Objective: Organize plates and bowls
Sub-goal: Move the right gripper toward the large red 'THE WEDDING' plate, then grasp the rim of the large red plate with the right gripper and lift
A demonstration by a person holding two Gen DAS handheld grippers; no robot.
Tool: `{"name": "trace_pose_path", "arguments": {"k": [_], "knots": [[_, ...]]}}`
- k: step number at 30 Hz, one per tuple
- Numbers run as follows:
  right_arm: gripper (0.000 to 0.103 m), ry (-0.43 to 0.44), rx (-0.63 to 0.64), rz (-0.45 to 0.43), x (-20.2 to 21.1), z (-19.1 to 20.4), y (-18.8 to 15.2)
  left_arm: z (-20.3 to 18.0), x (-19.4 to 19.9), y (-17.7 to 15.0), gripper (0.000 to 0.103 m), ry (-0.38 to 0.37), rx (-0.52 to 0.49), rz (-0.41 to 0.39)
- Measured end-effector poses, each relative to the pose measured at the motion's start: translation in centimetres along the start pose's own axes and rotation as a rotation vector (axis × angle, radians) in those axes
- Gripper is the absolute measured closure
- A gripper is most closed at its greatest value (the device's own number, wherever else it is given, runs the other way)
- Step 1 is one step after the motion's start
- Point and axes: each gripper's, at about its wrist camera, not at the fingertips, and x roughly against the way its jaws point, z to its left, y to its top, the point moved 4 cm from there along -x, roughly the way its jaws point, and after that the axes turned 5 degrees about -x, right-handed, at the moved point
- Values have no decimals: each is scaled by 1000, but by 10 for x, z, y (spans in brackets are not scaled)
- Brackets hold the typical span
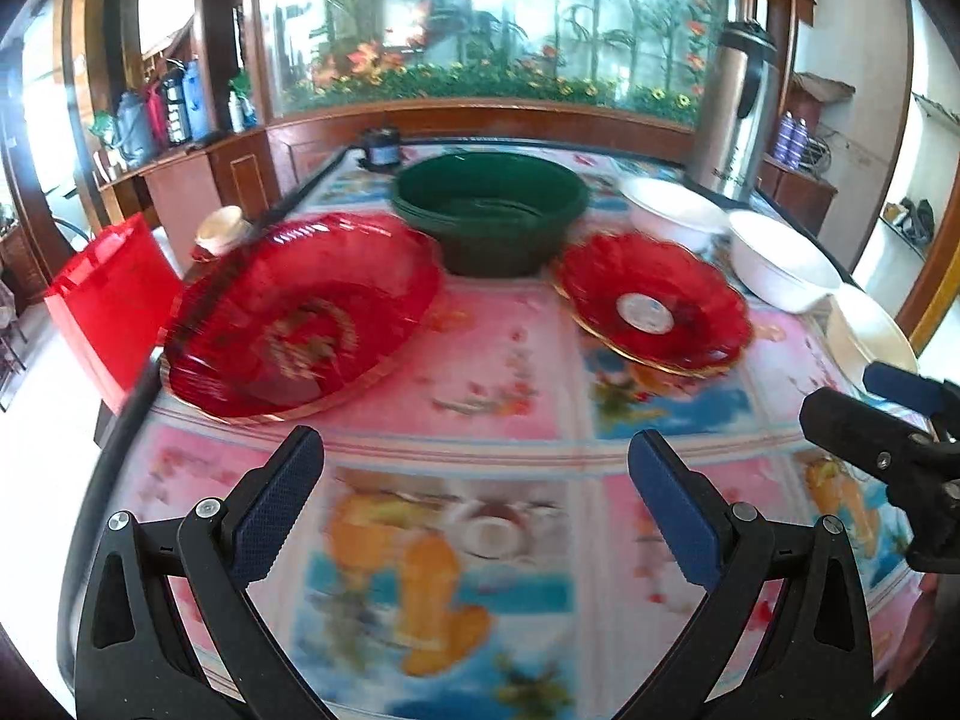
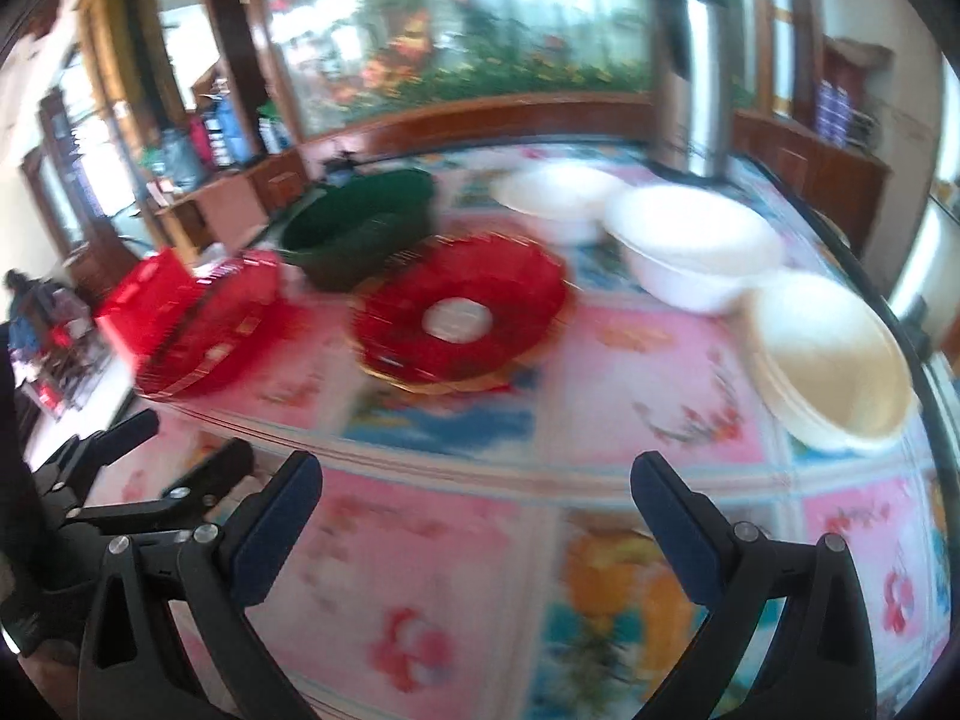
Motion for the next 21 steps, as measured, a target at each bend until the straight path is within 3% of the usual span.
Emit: {"name": "trace_pose_path", "arguments": {"k": [5, 11, 21], "knots": [[1, 59, 92, 6, -15, 44, 17, 41, -5, 5, 0, 60, -1, 15], [1, 112, 176, 2, -36, 89, 29, 84, -19, 2, 0, 69, 76, 49], [1, 159, 222, 55, -71, 131, 45, 143, -45, 5, 0, 101, 196, 141]]}}
